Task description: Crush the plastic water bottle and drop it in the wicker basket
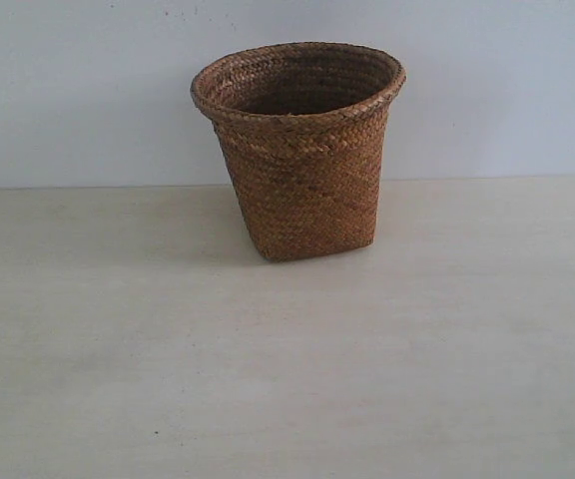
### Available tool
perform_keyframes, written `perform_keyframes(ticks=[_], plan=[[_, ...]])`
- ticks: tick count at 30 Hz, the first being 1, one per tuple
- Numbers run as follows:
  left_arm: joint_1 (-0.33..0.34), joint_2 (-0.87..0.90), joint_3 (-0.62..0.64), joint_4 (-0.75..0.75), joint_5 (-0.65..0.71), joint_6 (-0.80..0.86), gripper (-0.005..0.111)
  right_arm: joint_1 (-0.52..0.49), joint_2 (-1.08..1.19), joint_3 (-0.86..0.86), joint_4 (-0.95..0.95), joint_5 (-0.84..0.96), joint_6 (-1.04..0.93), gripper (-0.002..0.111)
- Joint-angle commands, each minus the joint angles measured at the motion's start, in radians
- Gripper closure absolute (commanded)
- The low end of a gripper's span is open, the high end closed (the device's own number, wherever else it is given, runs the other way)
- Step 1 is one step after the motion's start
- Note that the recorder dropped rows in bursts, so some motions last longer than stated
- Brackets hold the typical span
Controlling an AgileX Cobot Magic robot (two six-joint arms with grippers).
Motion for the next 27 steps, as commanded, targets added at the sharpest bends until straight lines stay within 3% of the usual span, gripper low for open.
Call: perform_keyframes(ticks=[1,27], plan=[[0.003,-0.003,0.003,0.001,0.004,-0.001,0.102,0.001,0.003,0.002,-0.007,-0.003,-0.002,0.108],[0.003,-0.003,0.003,0.001,0.004,-0.001,0.102,-0.029,0.003,0.002,0.002,-0.009,0.023,0.108]])
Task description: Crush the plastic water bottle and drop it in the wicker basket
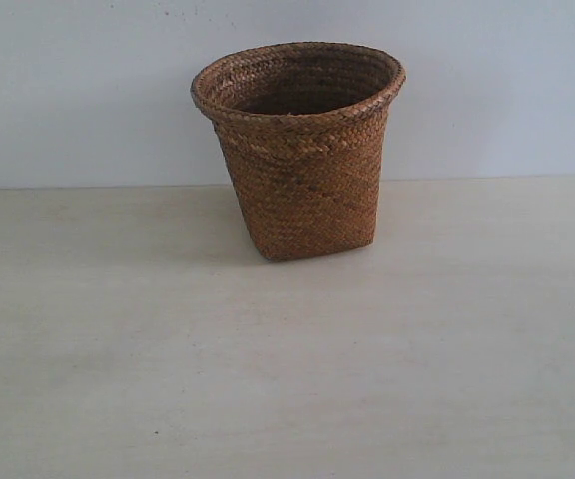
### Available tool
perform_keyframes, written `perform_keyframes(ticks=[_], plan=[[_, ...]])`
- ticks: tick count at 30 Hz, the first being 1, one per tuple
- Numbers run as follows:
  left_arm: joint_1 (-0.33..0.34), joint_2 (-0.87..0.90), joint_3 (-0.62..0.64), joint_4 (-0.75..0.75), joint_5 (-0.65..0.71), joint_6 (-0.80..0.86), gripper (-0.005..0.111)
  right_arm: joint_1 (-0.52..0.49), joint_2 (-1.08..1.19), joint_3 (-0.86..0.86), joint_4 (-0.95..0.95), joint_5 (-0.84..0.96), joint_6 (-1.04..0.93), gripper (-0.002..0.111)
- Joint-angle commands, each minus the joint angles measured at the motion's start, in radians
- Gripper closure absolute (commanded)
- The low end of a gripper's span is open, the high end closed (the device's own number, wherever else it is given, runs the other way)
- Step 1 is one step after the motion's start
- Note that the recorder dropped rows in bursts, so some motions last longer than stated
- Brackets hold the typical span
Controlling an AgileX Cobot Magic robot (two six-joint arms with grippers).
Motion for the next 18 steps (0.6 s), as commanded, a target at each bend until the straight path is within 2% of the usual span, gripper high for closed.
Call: perform_keyframes(ticks=[1,5,10,18], plan=[[0.003,-0.003,0.003,0.001,-0.001,-0.001,0.102,-0.003,0.003,0.002,-0.055,-0.008,0.057,0.108],[0.003,-0.003,0.003,0.001,-0.001,-0.001,0.102,-0.003,0.003,0.002,-0.211,-0.012,0.274,0.108],[0.003,-0.003,0.003,0.001,-0.001,-0.001,0.102,-0.003,0.003,0.009,-0.208,0.032,0.287,0.108],[0.003,-0.003,0.003,0.001,-0.001,-0.001,0.102,-0.003,0.003,0.136,-0.203,0.018,0.292,0.108]])
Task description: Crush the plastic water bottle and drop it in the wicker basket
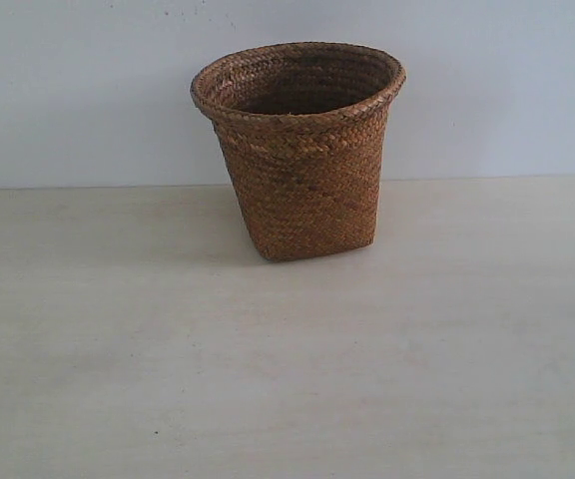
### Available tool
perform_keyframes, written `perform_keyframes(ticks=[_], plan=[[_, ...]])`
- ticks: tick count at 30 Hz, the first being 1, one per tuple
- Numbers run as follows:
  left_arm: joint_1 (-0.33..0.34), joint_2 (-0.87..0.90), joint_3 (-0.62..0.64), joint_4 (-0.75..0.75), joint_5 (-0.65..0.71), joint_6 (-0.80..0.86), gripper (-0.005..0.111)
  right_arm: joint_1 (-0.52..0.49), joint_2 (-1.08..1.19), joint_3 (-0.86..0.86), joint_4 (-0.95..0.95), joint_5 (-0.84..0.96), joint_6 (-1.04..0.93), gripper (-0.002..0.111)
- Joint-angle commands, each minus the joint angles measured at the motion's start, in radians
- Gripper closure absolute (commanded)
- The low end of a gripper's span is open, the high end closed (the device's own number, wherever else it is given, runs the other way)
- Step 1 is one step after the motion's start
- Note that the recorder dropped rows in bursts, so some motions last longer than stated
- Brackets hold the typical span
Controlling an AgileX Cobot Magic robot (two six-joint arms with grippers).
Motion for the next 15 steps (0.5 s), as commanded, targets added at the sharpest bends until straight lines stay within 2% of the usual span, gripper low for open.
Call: perform_keyframes(ticks=[1,3,9,15], plan=[[0.003,-0.003,0.003,0.001,-0.002,-0.001,0.102,-0.003,0.001,0.069,-0.007,-0.013,0.003,0.108],[0.003,-0.003,0.003,0.001,-0.002,-0.001,0.102,-0.003,-0.027,0.089,-0.007,-0.018,0.003,0.108],[0.003,-0.003,0.003,0.001,-0.005,-0.001,0.102,-0.003,-0.159,0.089,-0.009,0.181,-0.013,0.108],[0.003,-0.003,0.003,0.001,-0.005,-0.001,0.102,-0.003,-0.159,0.089,-0.015,0.190,-0.038,0.108]])
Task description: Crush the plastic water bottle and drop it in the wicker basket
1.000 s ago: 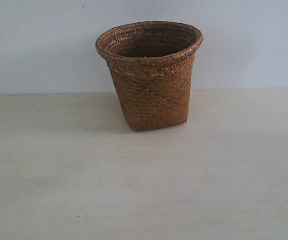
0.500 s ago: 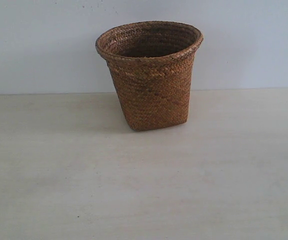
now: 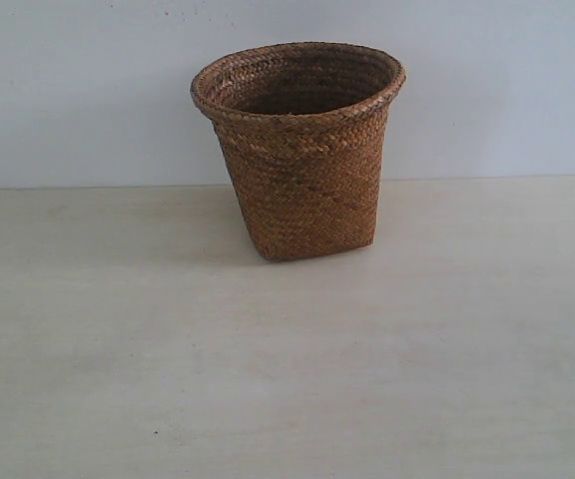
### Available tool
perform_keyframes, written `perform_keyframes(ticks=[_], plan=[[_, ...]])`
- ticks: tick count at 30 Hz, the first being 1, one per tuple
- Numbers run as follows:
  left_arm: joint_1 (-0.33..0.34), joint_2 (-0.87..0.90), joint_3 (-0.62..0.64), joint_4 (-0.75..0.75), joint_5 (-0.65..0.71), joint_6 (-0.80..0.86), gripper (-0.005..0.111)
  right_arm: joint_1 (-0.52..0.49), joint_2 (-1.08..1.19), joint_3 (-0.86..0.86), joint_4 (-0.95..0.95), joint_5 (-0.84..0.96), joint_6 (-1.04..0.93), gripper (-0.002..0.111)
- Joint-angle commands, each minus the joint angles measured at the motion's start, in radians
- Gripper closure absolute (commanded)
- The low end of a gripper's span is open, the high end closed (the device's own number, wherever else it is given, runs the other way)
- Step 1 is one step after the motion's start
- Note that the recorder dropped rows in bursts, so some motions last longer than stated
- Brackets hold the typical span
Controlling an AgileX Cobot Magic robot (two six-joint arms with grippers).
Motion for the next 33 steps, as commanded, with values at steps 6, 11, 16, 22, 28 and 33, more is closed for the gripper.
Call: perform_keyframes(ticks=[6,11,16,22,28,33], plan=[[0.003,-0.003,0.003,0.001,-0.006,-0.001,0.102,-0.003,-0.006,-0.001,-0.017,0.013,-0.085,0.108],[0.003,-0.003,0.003,0.001,-0.006,-0.001,0.102,-0.003,-0.006,-0.001,-0.017,0.013,-0.085,0.108],[0.003,-0.003,0.003,0.001,-0.006,-0.001,0.102,-0.003,-0.006,-0.001,-0.017,0.013,-0.085,0.108],[0.003,-0.003,0.003,0.001,-0.006,-0.001,0.102,-0.003,-0.006,-0.001,-0.017,0.013,-0.085,0.108],[0.003,-0.003,0.003,0.001,-0.006,-0.001,0.102,-0.003,-0.006,-0.001,-0.017,0.013,-0.085,0.108],[0.003,-0.003,0.003,0.001,-0.006,-0.001,0.102,-0.003,-0.006,-0.001,-0.017,0.013,-0.085,0.108]])
